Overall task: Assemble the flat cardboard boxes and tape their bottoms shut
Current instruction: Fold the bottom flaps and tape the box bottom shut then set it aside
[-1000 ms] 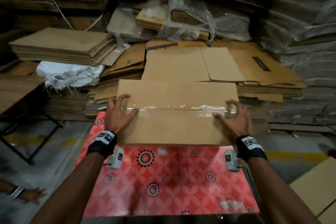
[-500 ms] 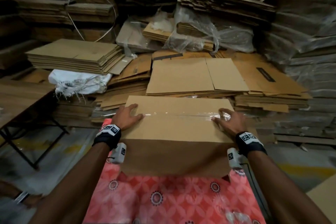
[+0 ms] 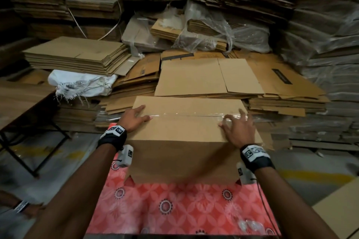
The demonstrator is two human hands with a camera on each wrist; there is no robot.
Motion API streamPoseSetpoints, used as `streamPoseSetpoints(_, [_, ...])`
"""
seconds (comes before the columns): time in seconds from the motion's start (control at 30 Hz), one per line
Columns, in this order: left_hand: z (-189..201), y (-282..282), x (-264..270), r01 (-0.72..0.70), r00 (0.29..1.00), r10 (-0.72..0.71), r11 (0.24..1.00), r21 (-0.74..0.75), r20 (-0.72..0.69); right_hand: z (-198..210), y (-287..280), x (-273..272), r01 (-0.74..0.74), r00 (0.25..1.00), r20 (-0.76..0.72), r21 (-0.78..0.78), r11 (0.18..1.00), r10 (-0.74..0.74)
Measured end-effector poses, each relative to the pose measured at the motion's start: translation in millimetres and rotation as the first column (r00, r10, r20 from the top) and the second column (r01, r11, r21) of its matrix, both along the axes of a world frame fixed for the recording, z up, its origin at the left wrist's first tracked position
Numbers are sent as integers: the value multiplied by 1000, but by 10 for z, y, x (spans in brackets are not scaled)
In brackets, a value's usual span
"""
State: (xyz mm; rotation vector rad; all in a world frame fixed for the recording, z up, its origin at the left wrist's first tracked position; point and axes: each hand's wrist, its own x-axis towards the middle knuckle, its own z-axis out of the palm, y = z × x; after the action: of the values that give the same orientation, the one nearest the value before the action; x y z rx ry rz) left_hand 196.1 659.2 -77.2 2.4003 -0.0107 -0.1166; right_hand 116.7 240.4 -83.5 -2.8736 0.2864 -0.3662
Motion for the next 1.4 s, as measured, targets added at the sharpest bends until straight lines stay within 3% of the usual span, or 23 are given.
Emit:
streamPoseSetpoints(0.17, [31,-39,20,-2,999,3,998,-58,32,-245,591,-205,-172,983,53,-56,984,175])
streamPoseSetpoints(0.27, [58,-59,19,-12,1000,14,996,-85,22,-262,608,-167,-252,965,49,-118,961,259])
streamPoseSetpoints(0.37, [49,-109,1,-53,998,56,992,-117,19,-229,495,-6,-210,978,-30,-162,964,208])
streamPoseSetpoints(0.43, [-6,-190,-39,-93,995,95,986,-138,7,-255,465,89,-136,988,-93,-108,985,126])
streamPoseSetpoints(0.53, [-227,-338,-131,-137,987,122,978,-156,-101,-426,575,102,-207,967,-137,59,977,213])
streamPoseSetpoints(0.7, [-686,-540,-430,-155,972,115,968,-195,-205,-808,988,-50,-346,894,-245,156,925,375])
streamPoseSetpoints(0.93, [-1092,-587,-737,-218,976,206,931,-293,-71,-960,1403,-126,-372,885,-271,74,925,378])
streamPoseSetpoints(1.0, [-1213,-563,-767,-298,954,269,866,-402,-129,-1011,1498,-143,-405,863,-274,126,905,424])
streamPoseSetpoints(1.1, [-1421,-518,-799,-358,934,299,803,-477,-197,-1162,1571,-199,-441,855,-284,41,896,434])
streamPoseSetpoints(1.3, [-1694,-508,-877,-210,974,156,894,-396,-165,-1183,1558,-171,-433,855,-282,72,898,435])
streamPoseSetpoints(1.4, [-1739,-599,-901,-257,966,210,853,-454,-153,-1184,1686,-118,-447,857,-234,107,888,459])
